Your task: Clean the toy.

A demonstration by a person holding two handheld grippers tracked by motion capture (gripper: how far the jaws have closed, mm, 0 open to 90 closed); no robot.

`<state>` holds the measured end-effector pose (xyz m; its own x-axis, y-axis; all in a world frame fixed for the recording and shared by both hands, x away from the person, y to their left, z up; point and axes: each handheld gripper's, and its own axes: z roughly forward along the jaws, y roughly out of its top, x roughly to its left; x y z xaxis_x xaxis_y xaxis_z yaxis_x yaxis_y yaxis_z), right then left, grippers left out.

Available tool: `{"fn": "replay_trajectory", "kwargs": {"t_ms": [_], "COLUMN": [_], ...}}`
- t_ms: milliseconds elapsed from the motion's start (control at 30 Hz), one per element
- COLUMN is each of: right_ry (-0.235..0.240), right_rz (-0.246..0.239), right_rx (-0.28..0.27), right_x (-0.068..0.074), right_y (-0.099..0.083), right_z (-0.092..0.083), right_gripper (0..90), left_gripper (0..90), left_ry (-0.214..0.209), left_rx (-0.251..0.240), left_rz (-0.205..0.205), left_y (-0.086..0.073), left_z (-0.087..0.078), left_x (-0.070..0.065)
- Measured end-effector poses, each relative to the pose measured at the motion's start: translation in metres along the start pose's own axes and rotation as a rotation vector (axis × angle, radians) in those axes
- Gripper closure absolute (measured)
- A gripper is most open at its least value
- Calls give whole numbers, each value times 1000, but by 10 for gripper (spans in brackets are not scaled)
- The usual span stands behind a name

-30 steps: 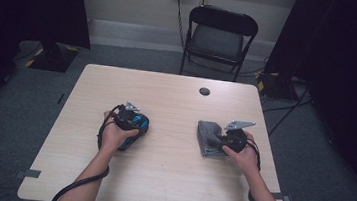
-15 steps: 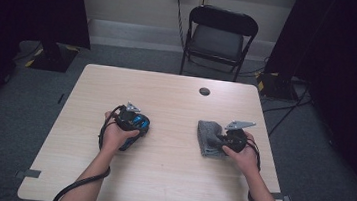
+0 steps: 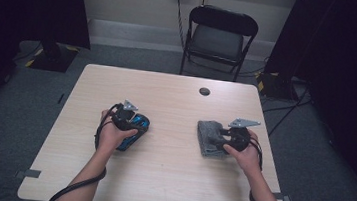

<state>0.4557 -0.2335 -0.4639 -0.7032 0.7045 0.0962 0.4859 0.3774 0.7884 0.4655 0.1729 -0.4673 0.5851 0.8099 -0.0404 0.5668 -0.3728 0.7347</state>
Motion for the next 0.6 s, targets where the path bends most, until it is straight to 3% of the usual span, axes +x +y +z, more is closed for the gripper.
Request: {"fn": "replay_trajectory", "kwargs": {"t_ms": [67, 133, 200, 267, 433, 467, 600], "right_ry": [4, 9, 30, 60, 154, 166, 212], "right_rz": [-10, -23, -58, -58, -81, -87, -90], "right_rx": [-9, -20, -20, -15, -8, 0, 13], "right_x": [3, 10, 27, 39, 74, 81, 99], "right_y": [2, 5, 9, 8, -3, -6, -15], "right_z": [-2, -6, -10, -11, -6, -4, 3], "right_gripper": [268, 243, 221, 201, 152, 151, 152], "left_gripper": [193, 186, 171, 163, 159, 158, 159], "left_ry": [-9, -46, -95, -128, -213, -229, -263], "left_rx": [-6, -25, -48, -58, -68, -68, -57], "left_rz": [17, 29, 41, 45, 114, 140, 147], "left_y": [2, 3, 2, -2, -19, -22, -29], "left_z": [-5, -12, -20, -23, -29, -29, -30], "left_x": [-3, -11, -25, -36, -66, -70, -81]}}
